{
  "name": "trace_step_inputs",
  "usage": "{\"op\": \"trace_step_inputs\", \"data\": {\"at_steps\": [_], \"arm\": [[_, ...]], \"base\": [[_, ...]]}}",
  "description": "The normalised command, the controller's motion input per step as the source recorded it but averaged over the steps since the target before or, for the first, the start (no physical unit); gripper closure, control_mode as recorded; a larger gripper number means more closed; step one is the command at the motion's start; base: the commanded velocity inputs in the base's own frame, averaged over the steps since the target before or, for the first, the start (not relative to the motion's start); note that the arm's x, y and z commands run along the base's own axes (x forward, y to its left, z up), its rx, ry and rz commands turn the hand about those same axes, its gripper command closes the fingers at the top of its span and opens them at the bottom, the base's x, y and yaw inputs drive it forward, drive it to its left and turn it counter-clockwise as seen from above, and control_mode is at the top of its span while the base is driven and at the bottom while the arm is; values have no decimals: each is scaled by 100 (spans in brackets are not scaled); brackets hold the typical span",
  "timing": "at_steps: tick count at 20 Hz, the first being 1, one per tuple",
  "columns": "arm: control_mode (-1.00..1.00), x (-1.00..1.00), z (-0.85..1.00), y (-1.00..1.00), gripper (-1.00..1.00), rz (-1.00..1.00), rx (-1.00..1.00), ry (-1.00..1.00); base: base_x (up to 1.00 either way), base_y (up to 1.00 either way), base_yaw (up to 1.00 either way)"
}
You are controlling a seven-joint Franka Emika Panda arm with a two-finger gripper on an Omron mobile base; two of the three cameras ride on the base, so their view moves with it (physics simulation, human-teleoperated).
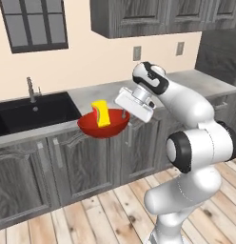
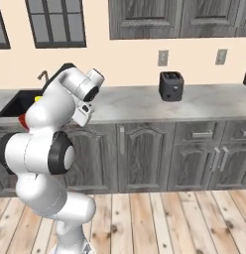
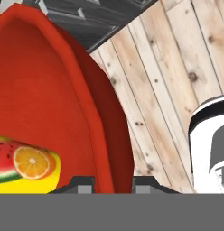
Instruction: Place the cup inside the bowl on the dining table and move the bowl to any counter.
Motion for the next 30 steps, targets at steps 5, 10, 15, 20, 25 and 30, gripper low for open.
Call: {"op": "trace_step_inputs", "data": {"at_steps": [5,10,15,20,25,30], "arm": [[100,0,0,0,100,0,0,0],[100,0,0,0,100,0,0,0],[100,0,0,0,100,0,0,0],[100,0,0,0,100,0,0,0],[100,0,0,0,100,0,0,0],[100,0,0,0,100,0,0,0]], "base": [[38,-24,5],[80,-16,2],[92,0,0],[41,-5,0],[7,-13,1],[27,-30,4]]}}
